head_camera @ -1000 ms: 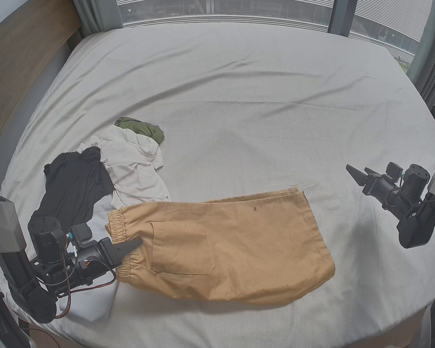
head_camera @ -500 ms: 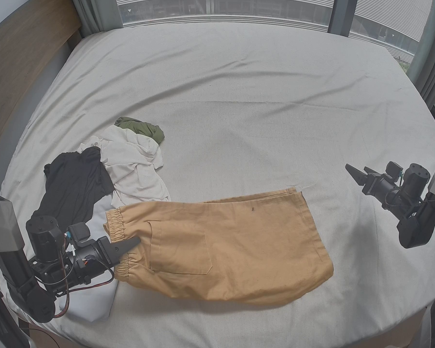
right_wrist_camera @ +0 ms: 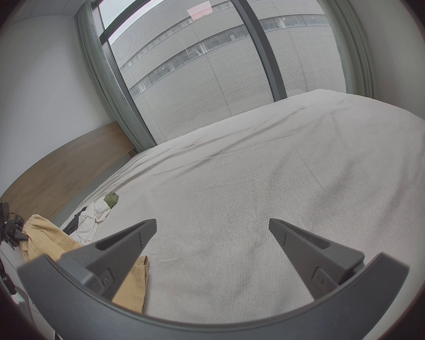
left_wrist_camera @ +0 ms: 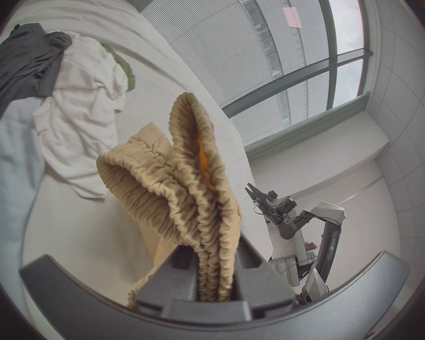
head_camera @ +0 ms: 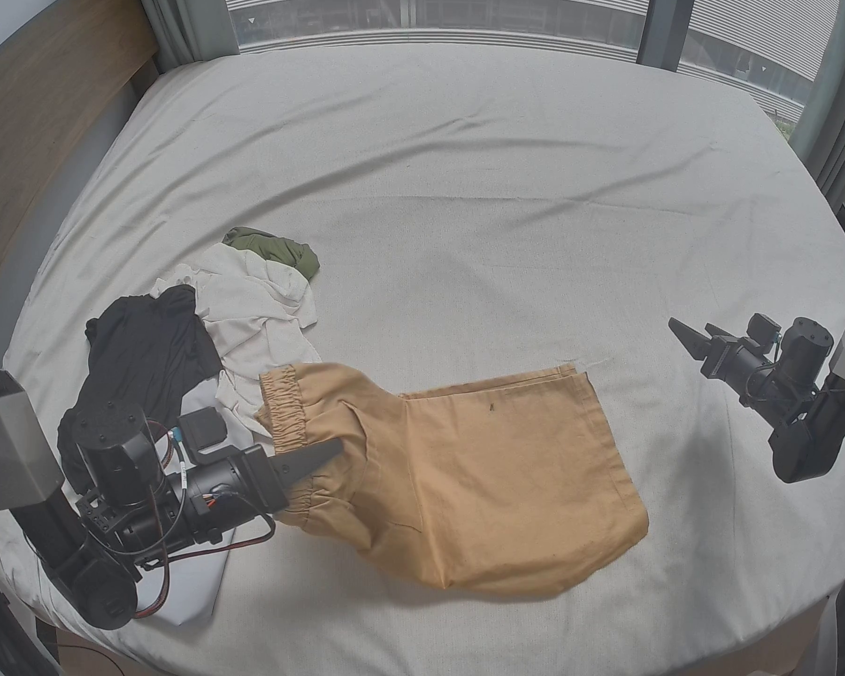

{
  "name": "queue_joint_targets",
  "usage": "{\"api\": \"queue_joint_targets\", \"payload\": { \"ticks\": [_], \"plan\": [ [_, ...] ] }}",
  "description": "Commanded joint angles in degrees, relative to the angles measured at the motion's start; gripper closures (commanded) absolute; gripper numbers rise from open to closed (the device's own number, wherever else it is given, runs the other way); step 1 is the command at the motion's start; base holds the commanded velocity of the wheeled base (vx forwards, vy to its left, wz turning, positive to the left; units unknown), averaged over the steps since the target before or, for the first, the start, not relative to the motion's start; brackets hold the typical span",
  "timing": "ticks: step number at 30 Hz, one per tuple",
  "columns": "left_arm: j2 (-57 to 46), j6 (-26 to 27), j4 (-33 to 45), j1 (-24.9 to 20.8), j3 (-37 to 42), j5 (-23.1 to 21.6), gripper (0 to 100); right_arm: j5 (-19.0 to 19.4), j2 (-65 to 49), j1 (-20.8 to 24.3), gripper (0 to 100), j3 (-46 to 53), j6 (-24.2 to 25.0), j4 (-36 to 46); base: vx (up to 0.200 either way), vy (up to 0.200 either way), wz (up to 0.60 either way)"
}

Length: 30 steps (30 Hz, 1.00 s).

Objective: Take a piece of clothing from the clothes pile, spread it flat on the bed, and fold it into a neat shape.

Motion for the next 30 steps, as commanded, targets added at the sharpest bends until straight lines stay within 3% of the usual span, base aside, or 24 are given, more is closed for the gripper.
{"api": "queue_joint_targets", "payload": {
  "ticks": [1, 15, 30],
  "plan": [
    [1.43, -0.12, 0.01, -2.47, -2.58, 0.05, 100, -0.01, 0.08, 0.28, 0, -0.05, 0.0, -0.06, 0.0, 0.0, 0.0],
    [5.48, -4.51, -0.08, -7.48, -10.05, 0.4, 100, -0.01, 0.87, 0.2, 0, -0.05, 0.0, -0.15, 0.0, 0.0, 0.0],
    [9.96, -5.04, 0.01, -12.32, -16.56, 3.3, 100, -0.1, 0.87, 0.2, 0, -0.05, 0.0, -0.06, 0.0, 0.0, 0.0]
  ]
}}
